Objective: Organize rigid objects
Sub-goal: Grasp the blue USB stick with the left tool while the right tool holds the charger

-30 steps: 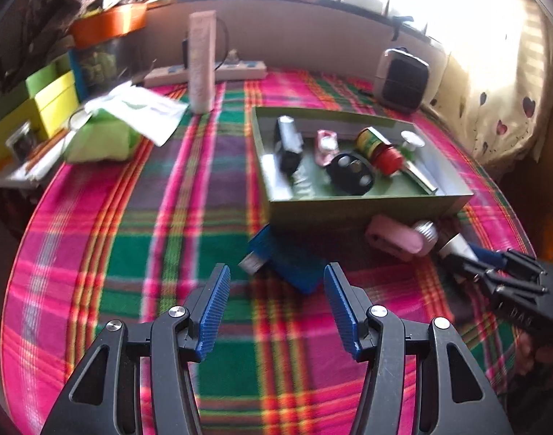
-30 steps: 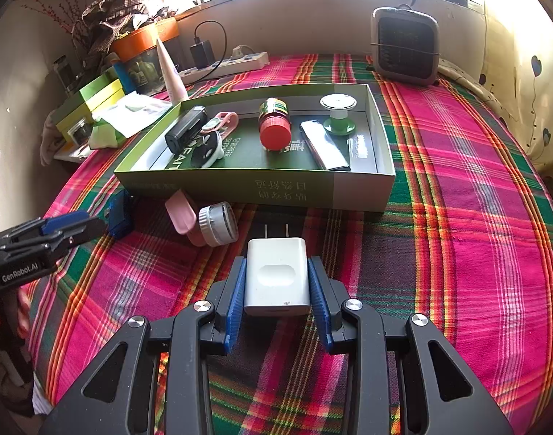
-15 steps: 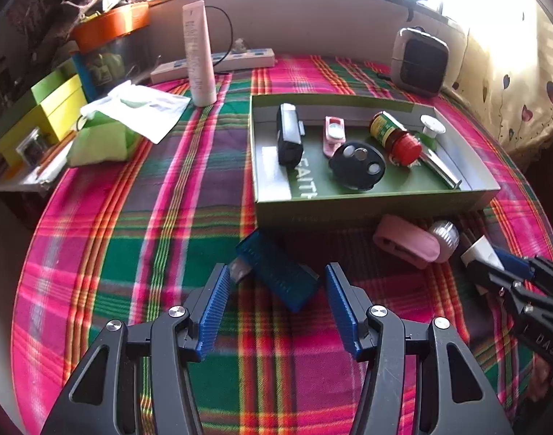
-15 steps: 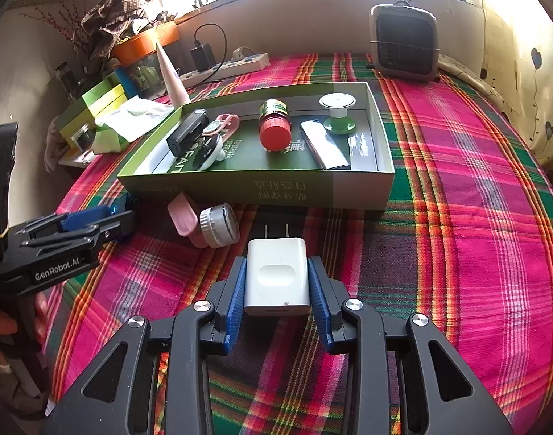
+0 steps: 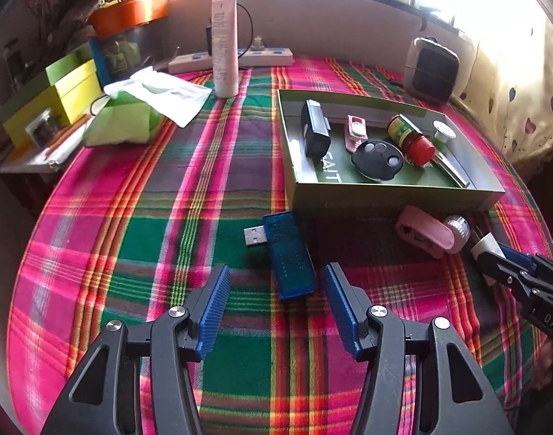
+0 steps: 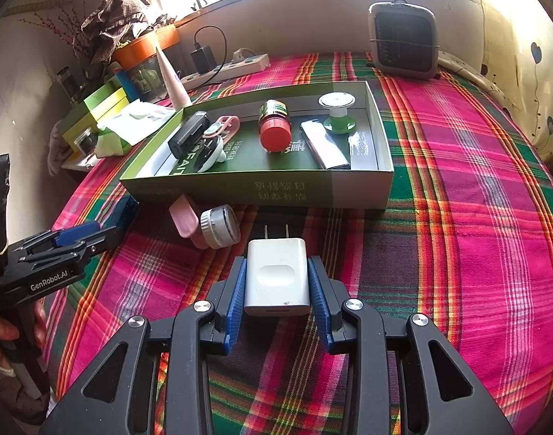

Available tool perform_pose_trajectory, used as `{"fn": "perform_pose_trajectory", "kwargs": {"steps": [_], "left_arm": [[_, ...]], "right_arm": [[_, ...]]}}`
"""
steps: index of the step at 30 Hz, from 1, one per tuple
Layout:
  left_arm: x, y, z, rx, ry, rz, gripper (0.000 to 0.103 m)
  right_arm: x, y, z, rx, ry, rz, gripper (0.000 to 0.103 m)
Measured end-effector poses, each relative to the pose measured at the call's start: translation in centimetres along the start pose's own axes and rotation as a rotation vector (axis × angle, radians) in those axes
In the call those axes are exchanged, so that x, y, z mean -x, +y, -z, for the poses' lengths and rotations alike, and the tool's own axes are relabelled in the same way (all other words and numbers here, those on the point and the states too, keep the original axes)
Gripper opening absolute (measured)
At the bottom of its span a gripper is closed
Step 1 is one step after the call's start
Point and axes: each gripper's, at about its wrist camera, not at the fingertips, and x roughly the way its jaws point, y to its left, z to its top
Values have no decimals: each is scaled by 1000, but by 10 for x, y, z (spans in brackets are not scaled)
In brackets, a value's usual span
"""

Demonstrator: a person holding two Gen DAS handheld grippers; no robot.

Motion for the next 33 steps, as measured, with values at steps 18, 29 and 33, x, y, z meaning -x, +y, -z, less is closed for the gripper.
{"fn": "perform_pose_trajectory", "kwargs": {"steps": [18, 29, 33], "left_arm": [[-8, 0, -7, 26, -44, 26, 37], [-7, 1, -6, 30, -52, 49, 33], [-7, 2, -5, 36, -53, 58, 33]], "right_arm": [[0, 0, 0, 0, 0, 0, 35], [0, 0, 0, 3, 1, 3, 35], [0, 0, 0, 4, 1, 5, 35]]}}
